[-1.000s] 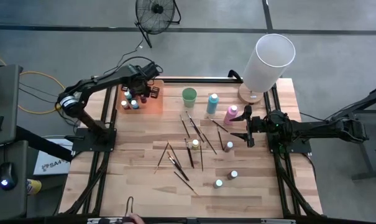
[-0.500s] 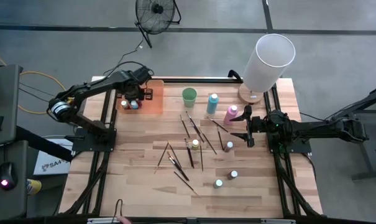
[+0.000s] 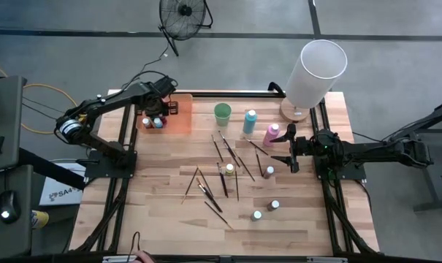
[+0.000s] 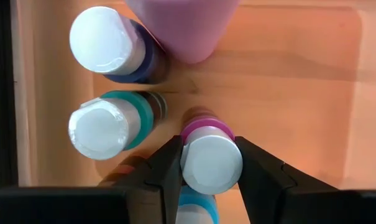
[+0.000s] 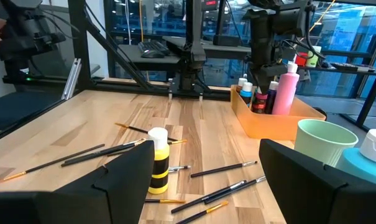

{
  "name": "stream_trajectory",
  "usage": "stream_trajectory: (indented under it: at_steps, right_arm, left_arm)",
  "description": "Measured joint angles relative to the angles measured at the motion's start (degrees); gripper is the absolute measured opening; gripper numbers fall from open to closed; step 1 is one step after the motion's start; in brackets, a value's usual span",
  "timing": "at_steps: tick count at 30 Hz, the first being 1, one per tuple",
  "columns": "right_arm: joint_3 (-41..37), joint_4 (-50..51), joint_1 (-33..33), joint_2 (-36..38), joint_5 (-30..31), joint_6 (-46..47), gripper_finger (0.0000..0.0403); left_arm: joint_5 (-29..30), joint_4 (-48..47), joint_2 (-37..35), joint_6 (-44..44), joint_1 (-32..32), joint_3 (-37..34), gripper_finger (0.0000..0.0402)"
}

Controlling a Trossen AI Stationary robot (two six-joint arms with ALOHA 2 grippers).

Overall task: Pick & Place Paint Supplies
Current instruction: Put the violet paint bottle into the orange bin, then put the yellow paint bottle into the orange bin

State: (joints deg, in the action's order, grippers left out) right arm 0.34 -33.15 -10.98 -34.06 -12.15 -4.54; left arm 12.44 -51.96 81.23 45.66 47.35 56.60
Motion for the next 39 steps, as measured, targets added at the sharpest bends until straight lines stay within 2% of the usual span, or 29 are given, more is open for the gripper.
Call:
stream_trajectory:
  at_steps: [13,24,29,33,39]
  right_arm:
    - [0.0,0.0,0.0,0.0,0.01,0.01,0.0286]
    - [0.0,-0.01,0.0,0.0,0.0,0.01,0.0286]
    - [0.0,0.0,-0.01,0.0,0.01,0.0,0.0286]
    - [0.0,0.01,-0.02,0.0,0.01,0.01,0.0286]
    - [0.0,-0.01,-0.02,0.0,0.01,-0.02,0.0286]
  left_arm:
    - [0.25,-0.04,-0.42,-0.68,-0.09,-0.18,0.014]
    - [1.65,-0.94,-4.62,-0.82,-0.09,-0.31,0.0269]
    - [2.07,-0.73,-7.26,-1.74,-2.81,1.86,0.0288]
    - [2.11,-1.67,-7.65,-6.93,-7.0,7.4,0.0289]
    - [-1.31,1.96,-6.6,-25.78,-15.97,14.71,0.029]
